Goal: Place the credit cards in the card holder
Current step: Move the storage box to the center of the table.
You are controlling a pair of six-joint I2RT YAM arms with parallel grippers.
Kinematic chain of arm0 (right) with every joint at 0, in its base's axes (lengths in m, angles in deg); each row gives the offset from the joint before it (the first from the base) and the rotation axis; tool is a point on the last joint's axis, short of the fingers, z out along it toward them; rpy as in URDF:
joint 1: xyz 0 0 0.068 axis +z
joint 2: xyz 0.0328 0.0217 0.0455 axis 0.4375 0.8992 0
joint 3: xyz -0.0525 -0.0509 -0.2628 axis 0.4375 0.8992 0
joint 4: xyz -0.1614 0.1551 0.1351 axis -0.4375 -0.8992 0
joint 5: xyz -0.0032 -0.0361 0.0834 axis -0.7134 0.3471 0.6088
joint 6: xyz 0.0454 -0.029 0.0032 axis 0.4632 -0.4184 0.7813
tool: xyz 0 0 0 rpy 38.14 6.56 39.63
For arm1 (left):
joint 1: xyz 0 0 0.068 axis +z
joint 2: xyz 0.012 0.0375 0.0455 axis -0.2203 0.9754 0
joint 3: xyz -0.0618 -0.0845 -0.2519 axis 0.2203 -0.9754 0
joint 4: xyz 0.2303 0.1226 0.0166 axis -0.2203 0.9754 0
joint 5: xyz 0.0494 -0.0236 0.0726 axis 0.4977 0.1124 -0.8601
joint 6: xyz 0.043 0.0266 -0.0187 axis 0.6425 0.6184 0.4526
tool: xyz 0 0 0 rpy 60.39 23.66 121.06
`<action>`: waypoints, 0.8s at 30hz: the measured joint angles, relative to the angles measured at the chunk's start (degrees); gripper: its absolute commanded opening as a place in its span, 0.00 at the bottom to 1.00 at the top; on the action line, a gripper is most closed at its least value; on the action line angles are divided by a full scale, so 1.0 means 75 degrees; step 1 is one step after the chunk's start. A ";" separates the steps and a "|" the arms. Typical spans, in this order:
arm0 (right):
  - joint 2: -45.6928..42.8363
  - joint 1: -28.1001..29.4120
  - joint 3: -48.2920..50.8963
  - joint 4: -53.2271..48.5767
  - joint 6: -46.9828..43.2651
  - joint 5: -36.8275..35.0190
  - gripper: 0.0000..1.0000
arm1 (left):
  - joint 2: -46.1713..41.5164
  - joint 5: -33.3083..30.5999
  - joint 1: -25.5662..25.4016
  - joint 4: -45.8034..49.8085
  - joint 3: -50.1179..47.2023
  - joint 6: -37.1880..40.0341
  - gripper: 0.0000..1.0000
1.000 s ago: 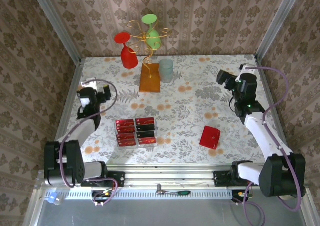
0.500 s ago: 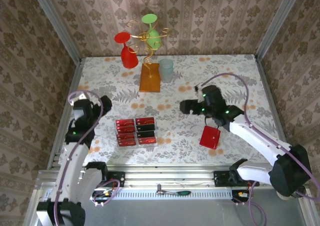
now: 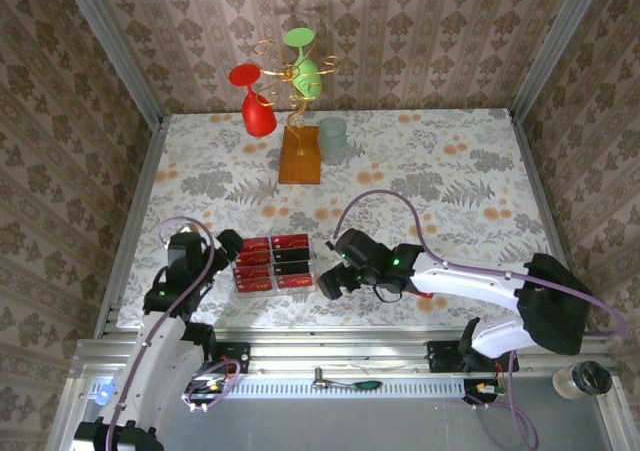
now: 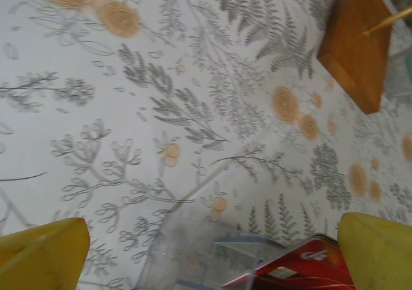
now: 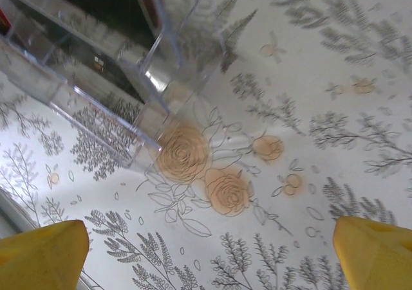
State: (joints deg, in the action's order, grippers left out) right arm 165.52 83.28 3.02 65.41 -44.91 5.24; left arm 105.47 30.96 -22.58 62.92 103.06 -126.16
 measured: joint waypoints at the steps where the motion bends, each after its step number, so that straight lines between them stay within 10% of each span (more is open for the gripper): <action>1: 0.0169 0.0079 0.0000 0.0079 -0.0032 -0.0041 0.99 | 0.0052 0.0105 -0.0044 -0.0149 -0.0020 0.0000 1.00; 24: 0.1498 0.0306 -0.0484 0.0536 -0.0315 -0.0321 0.99 | -0.0219 0.0597 -0.0411 -0.1151 -0.0312 0.0052 1.00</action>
State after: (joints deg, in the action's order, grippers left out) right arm 176.76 85.58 -0.61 69.43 -47.27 2.84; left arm 103.83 35.44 -25.66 54.28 100.72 -125.77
